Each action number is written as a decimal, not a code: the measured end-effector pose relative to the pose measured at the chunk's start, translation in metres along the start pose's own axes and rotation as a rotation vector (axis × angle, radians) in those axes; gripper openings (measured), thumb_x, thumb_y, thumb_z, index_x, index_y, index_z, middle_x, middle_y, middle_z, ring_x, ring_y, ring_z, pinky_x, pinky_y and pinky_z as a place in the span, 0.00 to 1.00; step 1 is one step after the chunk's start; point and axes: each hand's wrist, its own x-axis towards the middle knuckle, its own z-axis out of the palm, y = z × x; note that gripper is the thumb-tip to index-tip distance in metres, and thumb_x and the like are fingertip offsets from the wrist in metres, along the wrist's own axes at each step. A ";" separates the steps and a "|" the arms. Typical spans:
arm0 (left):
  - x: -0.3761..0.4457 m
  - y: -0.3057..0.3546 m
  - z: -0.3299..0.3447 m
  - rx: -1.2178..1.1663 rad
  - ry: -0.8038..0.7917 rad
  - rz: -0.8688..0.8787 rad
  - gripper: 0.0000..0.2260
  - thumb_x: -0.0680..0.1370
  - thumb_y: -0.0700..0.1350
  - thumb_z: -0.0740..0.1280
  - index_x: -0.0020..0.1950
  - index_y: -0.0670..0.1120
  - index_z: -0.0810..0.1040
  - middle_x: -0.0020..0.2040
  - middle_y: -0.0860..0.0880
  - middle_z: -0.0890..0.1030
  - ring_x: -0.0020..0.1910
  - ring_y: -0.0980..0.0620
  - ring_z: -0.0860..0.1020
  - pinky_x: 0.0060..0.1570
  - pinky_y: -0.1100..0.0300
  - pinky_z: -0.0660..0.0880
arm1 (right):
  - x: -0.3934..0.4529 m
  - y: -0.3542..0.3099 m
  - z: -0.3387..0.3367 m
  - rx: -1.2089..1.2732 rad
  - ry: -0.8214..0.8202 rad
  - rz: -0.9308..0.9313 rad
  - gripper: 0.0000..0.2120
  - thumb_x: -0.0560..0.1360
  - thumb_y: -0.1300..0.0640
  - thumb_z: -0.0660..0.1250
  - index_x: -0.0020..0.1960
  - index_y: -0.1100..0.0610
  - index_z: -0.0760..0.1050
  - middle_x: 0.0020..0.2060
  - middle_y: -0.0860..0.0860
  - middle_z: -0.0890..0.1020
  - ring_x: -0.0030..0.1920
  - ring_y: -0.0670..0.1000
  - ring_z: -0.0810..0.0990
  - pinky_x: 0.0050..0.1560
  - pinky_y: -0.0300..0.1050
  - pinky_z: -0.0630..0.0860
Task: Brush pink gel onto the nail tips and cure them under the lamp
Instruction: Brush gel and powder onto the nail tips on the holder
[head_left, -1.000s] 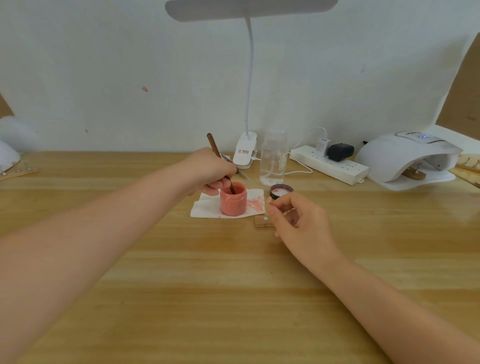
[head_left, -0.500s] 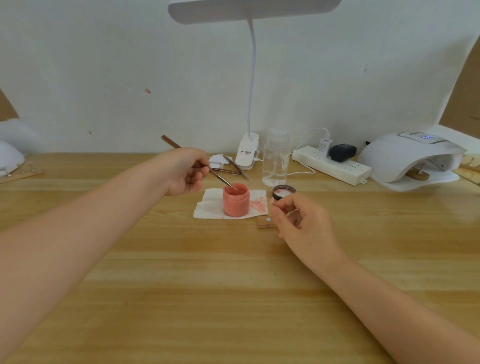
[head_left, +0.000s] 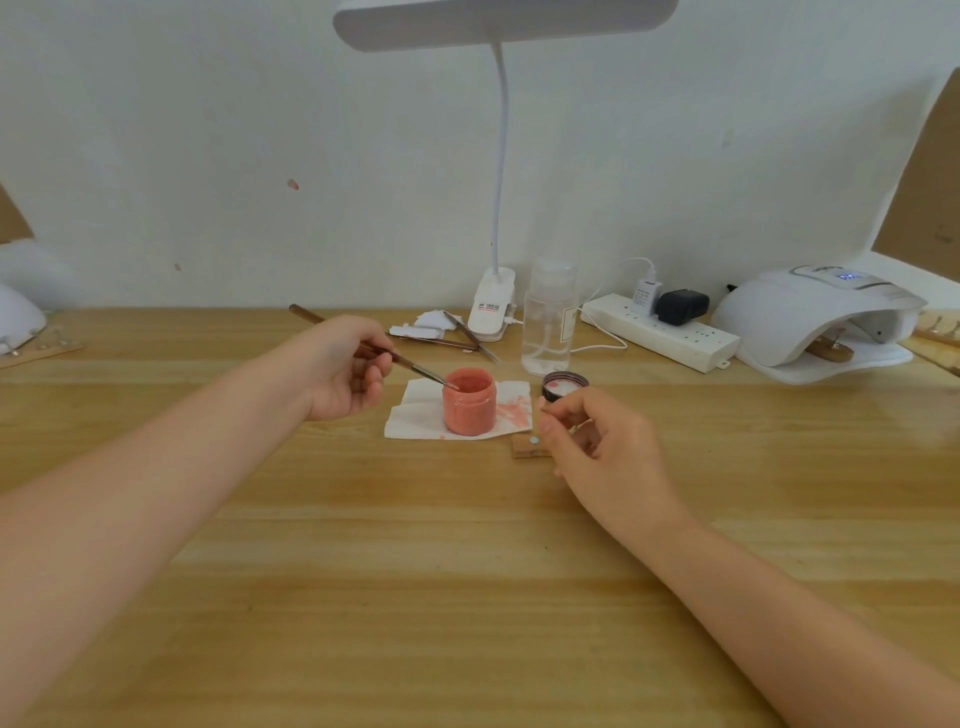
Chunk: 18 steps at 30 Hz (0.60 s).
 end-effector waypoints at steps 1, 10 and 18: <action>0.000 0.000 -0.002 -0.013 0.000 -0.003 0.07 0.76 0.39 0.61 0.38 0.41 0.72 0.21 0.50 0.72 0.16 0.57 0.67 0.19 0.69 0.68 | 0.000 0.000 0.000 0.000 -0.001 0.002 0.04 0.74 0.56 0.69 0.41 0.50 0.77 0.32 0.60 0.79 0.32 0.62 0.75 0.34 0.57 0.76; 0.003 -0.001 -0.010 -0.105 0.001 0.054 0.06 0.75 0.39 0.61 0.39 0.41 0.71 0.22 0.50 0.71 0.17 0.57 0.67 0.19 0.69 0.67 | 0.000 -0.002 -0.002 -0.015 -0.014 0.017 0.03 0.75 0.56 0.69 0.42 0.51 0.78 0.33 0.58 0.80 0.32 0.60 0.76 0.35 0.58 0.76; 0.006 -0.010 -0.007 -0.149 -0.050 0.008 0.06 0.76 0.39 0.61 0.39 0.42 0.71 0.23 0.50 0.72 0.18 0.56 0.67 0.20 0.68 0.68 | -0.001 -0.005 -0.003 -0.009 -0.014 0.037 0.03 0.74 0.54 0.69 0.42 0.49 0.77 0.33 0.52 0.81 0.32 0.59 0.78 0.34 0.55 0.76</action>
